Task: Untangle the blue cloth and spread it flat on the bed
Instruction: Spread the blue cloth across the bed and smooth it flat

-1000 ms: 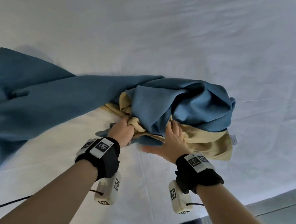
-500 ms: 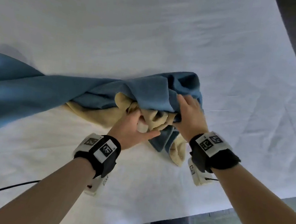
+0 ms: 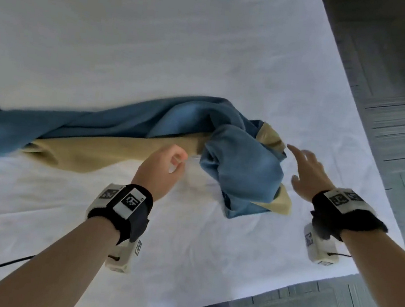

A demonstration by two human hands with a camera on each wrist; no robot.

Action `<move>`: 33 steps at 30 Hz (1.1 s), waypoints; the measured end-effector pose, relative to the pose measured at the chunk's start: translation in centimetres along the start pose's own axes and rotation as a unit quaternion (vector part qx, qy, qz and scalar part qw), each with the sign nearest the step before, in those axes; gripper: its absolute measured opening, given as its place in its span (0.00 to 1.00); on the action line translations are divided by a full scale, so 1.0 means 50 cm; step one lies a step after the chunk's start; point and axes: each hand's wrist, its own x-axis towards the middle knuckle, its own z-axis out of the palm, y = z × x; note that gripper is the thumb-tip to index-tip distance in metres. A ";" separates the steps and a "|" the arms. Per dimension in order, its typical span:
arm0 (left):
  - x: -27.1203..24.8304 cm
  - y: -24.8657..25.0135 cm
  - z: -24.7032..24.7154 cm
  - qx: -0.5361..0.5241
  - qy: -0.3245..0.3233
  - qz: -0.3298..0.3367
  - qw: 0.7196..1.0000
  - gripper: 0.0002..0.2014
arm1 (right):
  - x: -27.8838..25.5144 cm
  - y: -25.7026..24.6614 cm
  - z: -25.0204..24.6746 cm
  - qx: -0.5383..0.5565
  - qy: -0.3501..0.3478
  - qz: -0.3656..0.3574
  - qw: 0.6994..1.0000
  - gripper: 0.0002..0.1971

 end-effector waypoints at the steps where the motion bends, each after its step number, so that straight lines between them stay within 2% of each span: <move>1: 0.002 -0.003 0.007 0.001 -0.006 0.000 1.000 0.07 | -0.005 0.001 0.008 0.066 0.000 -0.004 0.998 0.36; 3: 0.014 -0.008 0.020 0.011 -0.018 0.000 1.000 0.08 | -0.017 -0.019 0.019 0.174 0.000 -0.008 0.985 0.37; 5: 0.036 -0.007 0.031 0.039 -0.018 0.011 0.999 0.11 | -0.027 -0.054 0.036 0.215 -0.025 -0.003 0.976 0.48; 8: 0.075 0.001 0.044 0.071 0.000 0.049 0.996 0.17 | -0.029 -0.112 0.081 0.179 -0.050 0.031 0.982 0.63; 11: 0.111 0.003 0.057 0.123 -0.036 0.069 0.989 0.24 | -0.010 -0.150 0.129 0.097 -0.033 0.080 0.992 0.67; 13: 0.129 -0.005 0.064 0.156 -0.069 0.072 0.983 0.28 | 0.001 -0.164 0.154 0.041 -0.007 0.101 0.994 0.65; 16: 0.138 -0.015 0.082 0.187 -0.099 0.050 0.976 0.34 | 0.013 -0.160 0.177 0.038 0.018 0.103 0.994 0.55; 19: 0.132 -0.012 0.106 0.208 -0.098 0.032 0.973 0.40 | 0.019 -0.135 0.179 0.095 0.050 0.073 0.991 0.41; 22: 0.132 0.000 0.123 0.204 -0.090 0.038 0.974 0.40 | 0.020 -0.099 0.158 0.093 0.074 0.016 0.993 0.33; 26: 0.144 0.042 0.145 0.220 -0.093 0.074 0.968 0.42 | 0.046 0.008 0.064 -0.064 0.108 -0.067 0.990 0.29; 31: 0.167 0.146 0.218 0.295 -0.097 0.088 0.947 0.50 | 0.123 0.149 -0.112 -0.234 0.188 -0.153 0.942 0.19; 33: 0.178 0.196 0.256 0.302 -0.088 0.098 0.944 0.52 | 0.161 0.197 -0.182 -0.274 0.206 -0.176 0.923 0.18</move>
